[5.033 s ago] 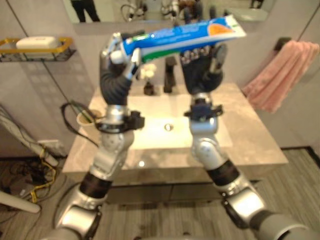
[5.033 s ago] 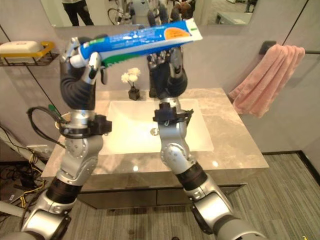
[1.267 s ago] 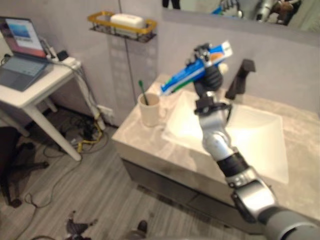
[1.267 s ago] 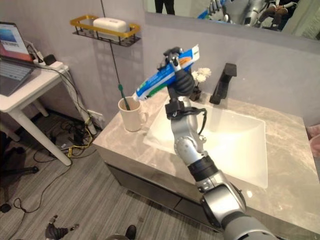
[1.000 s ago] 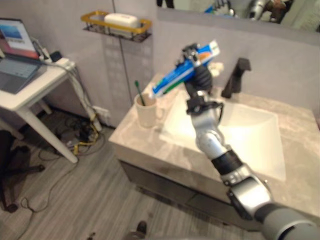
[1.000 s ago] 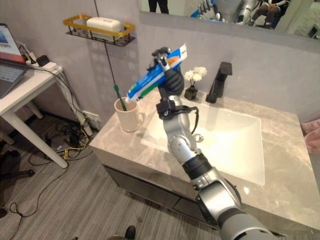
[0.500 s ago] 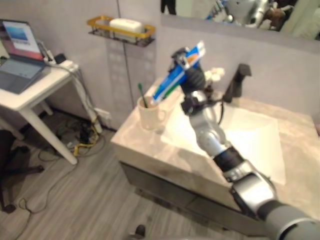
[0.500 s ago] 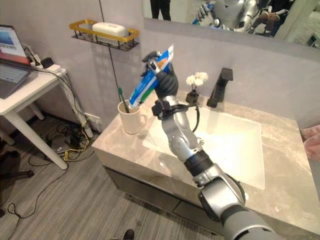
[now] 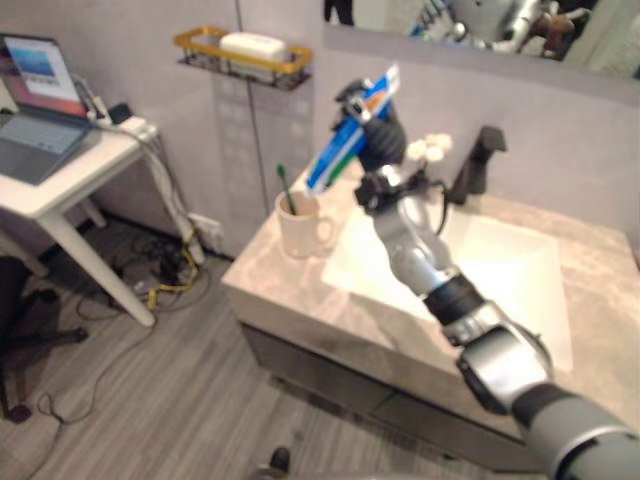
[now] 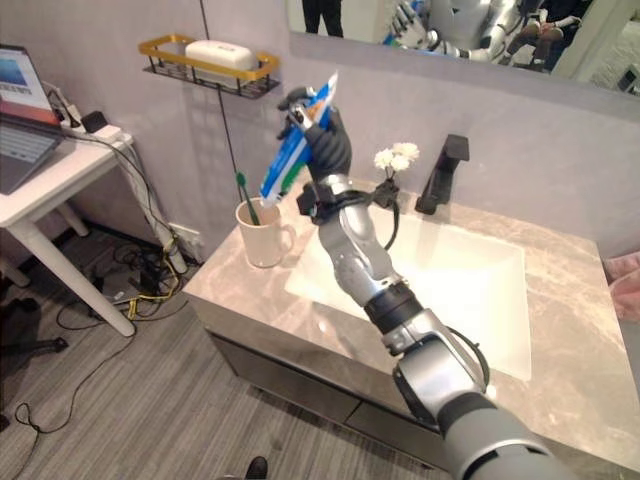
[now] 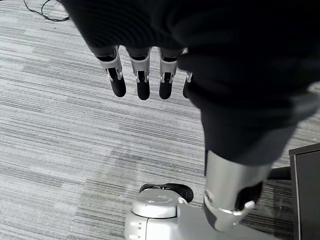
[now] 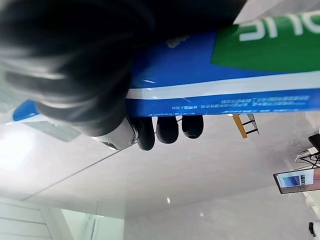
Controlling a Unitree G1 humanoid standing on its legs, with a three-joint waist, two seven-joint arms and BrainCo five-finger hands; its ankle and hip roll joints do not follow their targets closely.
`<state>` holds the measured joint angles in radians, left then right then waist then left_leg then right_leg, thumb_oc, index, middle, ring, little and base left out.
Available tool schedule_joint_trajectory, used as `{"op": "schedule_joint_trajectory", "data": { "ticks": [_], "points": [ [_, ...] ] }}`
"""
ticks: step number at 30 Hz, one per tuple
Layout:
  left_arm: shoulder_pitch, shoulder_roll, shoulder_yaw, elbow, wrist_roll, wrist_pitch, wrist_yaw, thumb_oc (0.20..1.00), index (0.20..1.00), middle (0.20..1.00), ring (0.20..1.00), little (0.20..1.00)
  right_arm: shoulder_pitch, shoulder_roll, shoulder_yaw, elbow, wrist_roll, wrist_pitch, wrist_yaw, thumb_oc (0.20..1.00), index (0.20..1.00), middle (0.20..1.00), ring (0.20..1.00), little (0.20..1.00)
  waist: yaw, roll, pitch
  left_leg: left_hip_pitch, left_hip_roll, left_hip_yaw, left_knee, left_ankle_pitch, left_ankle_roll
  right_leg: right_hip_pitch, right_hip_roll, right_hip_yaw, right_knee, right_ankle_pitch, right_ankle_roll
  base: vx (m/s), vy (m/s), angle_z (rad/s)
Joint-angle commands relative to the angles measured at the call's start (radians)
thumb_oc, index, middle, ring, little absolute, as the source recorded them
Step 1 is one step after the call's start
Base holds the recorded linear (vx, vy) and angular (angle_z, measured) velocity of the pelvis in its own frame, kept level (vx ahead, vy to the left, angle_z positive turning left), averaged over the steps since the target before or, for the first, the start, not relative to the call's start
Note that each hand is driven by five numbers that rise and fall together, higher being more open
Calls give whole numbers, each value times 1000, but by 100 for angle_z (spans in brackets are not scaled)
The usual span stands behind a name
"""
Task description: Put brush and paste in cup on sink, flatten towel.
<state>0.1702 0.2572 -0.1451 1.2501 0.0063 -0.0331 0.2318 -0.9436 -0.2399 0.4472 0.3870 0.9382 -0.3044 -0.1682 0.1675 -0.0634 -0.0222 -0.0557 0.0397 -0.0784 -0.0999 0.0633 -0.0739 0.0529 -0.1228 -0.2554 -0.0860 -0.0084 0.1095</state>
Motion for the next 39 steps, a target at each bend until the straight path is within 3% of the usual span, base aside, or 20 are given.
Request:
{"op": "schedule_joint_trajectory", "data": {
  "ticks": [1, 19, 39],
  "points": [
    [-64, 49, -43, 83, -5, -16, -1, 1000, 1000, 1000, 1000, 1000, -184, -50, 17, 36, -56, -40, -5, 200, 200, 200, 200, 200, 23, -25, 28, 4, -1, 19, 13, -58, 43, 17, -64, 3, -1, 41, 0, 0, 0, 0],
    [-76, 46, -95, 59, -7, -22, 12, 1000, 1000, 1000, 1000, 1000, -214, -73, 74, 76, -63, -5, -10, 200, 200, 200, 200, 200, 28, -36, 45, -28, -19, -22, 13, -55, 51, 14, -74, -31, -1, 46, 7, 8, 7, 4],
    [-79, 41, -98, 54, -14, -18, 18, 1000, 1000, 1000, 1000, 1000, -205, -83, 105, 103, -93, 13, -7, 200, 200, 200, 200, 200, 28, -58, 50, -25, -18, -16, 13, -59, 54, 11, -73, -26, -1, 46, 8, 1, 2, 2]
  ]
}}
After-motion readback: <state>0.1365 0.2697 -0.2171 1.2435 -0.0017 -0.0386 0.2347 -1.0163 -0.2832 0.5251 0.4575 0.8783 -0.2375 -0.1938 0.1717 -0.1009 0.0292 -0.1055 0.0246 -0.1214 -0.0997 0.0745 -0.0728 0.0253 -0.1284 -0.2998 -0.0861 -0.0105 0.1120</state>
